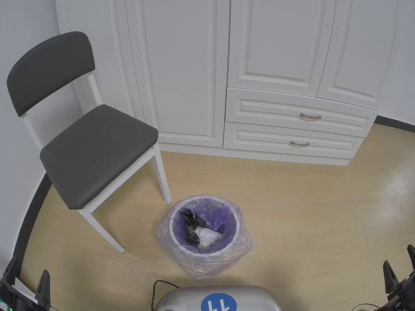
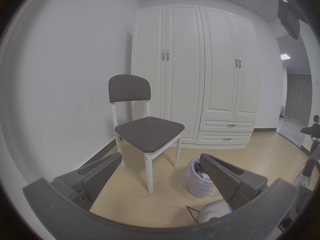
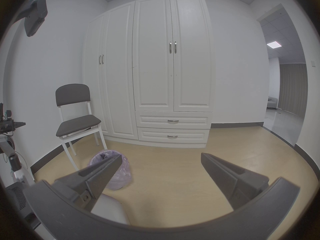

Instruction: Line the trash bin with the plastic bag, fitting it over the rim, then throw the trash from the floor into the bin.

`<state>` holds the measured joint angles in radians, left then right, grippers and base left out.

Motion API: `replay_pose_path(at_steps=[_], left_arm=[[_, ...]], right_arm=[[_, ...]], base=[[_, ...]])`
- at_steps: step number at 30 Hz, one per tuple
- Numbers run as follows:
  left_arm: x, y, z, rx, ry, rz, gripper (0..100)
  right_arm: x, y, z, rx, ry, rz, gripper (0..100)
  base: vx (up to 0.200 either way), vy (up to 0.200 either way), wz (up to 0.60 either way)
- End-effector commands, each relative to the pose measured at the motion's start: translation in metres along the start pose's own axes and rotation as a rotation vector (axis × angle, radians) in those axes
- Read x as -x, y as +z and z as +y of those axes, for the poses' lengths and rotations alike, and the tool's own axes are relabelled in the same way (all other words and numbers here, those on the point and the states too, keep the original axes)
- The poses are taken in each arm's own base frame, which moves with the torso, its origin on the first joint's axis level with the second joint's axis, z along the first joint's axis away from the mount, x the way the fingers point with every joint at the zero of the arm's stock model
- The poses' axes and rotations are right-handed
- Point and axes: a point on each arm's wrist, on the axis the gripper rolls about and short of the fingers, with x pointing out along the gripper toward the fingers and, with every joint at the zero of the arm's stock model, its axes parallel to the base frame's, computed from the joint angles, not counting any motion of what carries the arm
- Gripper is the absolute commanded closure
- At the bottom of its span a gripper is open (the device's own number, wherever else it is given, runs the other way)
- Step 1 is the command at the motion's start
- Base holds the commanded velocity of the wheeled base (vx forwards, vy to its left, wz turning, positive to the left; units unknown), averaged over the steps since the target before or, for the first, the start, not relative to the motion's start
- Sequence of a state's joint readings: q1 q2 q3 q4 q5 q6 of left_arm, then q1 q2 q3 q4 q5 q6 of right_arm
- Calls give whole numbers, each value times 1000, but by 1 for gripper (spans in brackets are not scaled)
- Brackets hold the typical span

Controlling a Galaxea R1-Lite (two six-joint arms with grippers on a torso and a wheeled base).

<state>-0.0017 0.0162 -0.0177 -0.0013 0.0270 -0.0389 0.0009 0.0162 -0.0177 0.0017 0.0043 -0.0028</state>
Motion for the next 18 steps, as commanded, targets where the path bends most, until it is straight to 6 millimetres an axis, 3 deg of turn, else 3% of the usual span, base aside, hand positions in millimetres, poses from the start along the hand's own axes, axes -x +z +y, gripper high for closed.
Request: replay_pose_path(at_steps=[1, 18], left_arm=[[0, -5, 0, 1, 1, 1, 0], [0, -5, 0, 1, 1, 1, 0]], right_arm=[[0, -5, 0, 0, 1, 1, 0], [0, -5, 0, 0, -1, 1, 0]], base=[[0, 0, 0], [0, 0, 0]])
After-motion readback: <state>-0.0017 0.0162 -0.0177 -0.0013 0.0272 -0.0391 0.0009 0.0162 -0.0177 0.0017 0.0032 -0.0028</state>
